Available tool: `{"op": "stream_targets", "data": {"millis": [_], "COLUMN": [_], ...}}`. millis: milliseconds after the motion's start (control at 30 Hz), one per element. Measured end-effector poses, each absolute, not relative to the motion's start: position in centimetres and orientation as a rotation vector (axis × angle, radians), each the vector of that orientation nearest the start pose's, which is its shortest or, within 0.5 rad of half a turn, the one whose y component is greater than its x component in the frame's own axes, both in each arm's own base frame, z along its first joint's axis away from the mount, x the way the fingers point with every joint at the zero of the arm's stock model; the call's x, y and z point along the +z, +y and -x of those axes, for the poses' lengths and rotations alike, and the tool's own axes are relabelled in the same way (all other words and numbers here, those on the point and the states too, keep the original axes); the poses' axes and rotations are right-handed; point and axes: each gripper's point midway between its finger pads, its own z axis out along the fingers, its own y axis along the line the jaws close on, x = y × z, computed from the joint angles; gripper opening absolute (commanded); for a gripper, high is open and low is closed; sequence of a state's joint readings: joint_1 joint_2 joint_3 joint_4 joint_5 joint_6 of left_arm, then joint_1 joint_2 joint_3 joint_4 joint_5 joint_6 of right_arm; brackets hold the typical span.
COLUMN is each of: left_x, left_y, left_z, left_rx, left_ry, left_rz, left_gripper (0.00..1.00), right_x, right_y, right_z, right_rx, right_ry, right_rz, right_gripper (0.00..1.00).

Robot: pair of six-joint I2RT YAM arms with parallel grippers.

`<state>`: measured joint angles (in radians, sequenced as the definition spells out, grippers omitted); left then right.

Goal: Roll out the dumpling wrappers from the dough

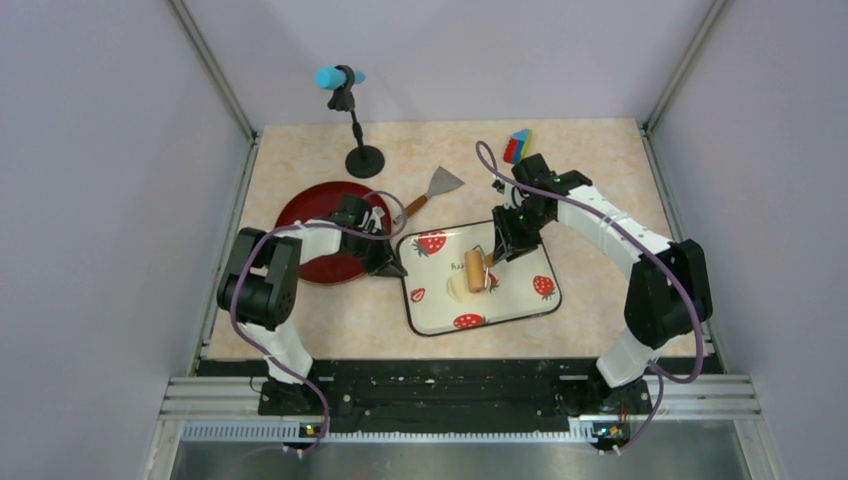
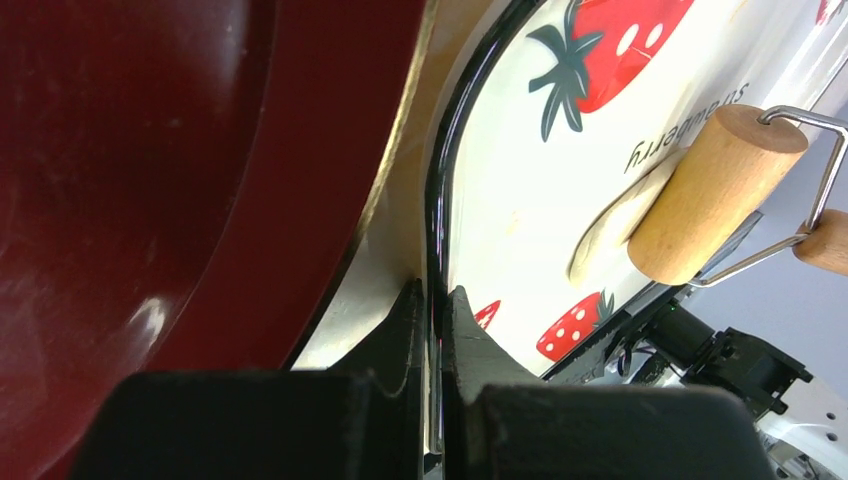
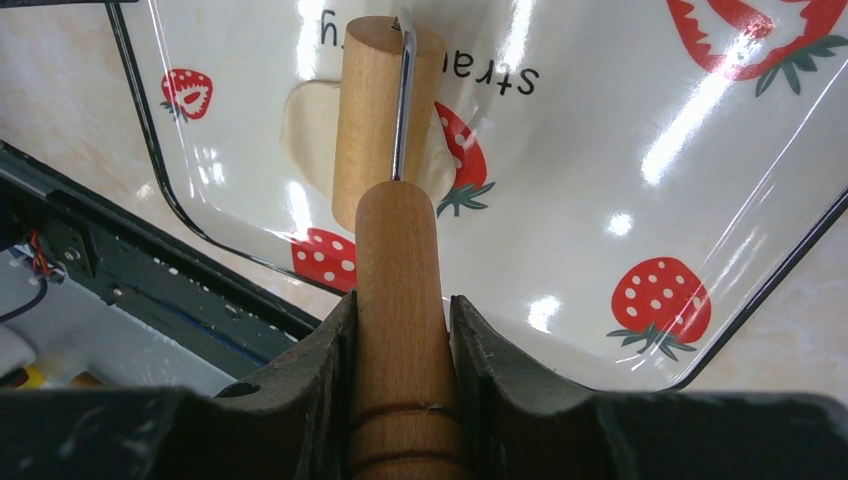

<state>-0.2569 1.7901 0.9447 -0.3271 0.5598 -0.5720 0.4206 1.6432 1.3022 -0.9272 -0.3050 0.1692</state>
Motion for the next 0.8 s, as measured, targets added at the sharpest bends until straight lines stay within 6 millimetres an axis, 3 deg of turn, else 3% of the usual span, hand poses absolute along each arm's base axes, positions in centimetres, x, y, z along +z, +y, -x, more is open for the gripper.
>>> {"op": "stream_targets", "data": {"millis": [233,467,800], "left_x": [2.1,2.1,2.1], "left_y": [-18.6,-16.5,-15.6], "left_z": [-29.2,-28.7,-28.9], "left_rx": [-0.913,-0.75,-0.735], "left_ry": [2.828,2.836,2.835], "left_rz": [0.345,0.437,0.457], "left_gripper": [0.0,0.0,0.0], "right_x": [10.9,10.5,9.8], "right_y": [18.8,19.6,19.9], "right_z": [-27.1,-27.5,-27.5], "right_rx": [0.566,0.606,0.622], "right_ry": [2.863,2.858,2.876], "right_rz": [0.42,0.416,0.4], "right_gripper": [0.0,0.0,0.0]}}
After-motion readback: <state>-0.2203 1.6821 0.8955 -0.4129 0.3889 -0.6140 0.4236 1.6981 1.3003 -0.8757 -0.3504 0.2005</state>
